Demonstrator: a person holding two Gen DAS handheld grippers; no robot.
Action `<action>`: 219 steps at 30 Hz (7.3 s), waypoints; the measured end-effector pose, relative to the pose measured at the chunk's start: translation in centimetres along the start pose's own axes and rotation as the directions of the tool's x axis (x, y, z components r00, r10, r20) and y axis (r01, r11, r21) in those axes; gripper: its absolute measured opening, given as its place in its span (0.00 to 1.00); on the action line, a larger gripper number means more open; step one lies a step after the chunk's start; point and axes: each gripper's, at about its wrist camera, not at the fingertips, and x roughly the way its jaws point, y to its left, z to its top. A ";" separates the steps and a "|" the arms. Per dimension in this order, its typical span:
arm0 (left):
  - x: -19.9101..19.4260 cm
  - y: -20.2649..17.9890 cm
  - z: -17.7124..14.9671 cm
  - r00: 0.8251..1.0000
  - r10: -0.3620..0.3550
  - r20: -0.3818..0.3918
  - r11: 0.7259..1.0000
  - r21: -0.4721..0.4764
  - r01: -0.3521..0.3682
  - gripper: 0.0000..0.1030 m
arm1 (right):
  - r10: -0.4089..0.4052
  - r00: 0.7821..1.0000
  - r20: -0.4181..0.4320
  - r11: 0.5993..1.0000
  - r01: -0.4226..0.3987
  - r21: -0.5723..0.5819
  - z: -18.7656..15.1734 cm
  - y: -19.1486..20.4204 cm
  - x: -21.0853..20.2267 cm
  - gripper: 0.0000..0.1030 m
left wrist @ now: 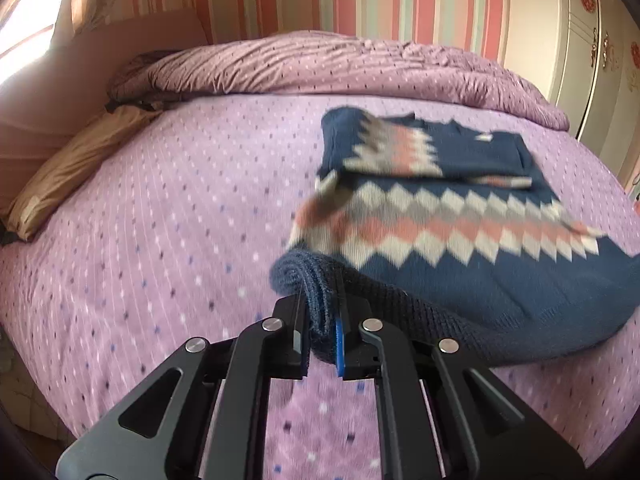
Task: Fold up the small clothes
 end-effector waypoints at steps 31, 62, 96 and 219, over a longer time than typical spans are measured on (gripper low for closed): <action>14.5 -3.9 20.9 0.993 0.074 0.095 0.997 0.024 -0.077 0.07 | -0.055 0.997 0.045 0.998 0.057 -0.026 21.5 -0.2 15.4 0.07; 35.2 -7.1 25.4 0.973 0.208 -0.102 0.978 0.052 -0.203 0.21 | -0.168 0.972 -0.161 0.985 0.171 0.001 27.4 -0.1 36.9 0.18; 36.2 -5.1 25.3 0.980 0.160 -0.118 0.983 0.114 -0.147 0.85 | -0.389 0.891 -0.234 0.921 0.367 -0.133 27.5 -1.9 39.1 0.98; 25.3 -19.8 10.1 0.981 -0.123 -0.152 0.992 -0.055 0.116 0.97 | 0.201 0.971 -0.132 0.977 -0.189 0.101 15.3 -0.5 22.2 0.30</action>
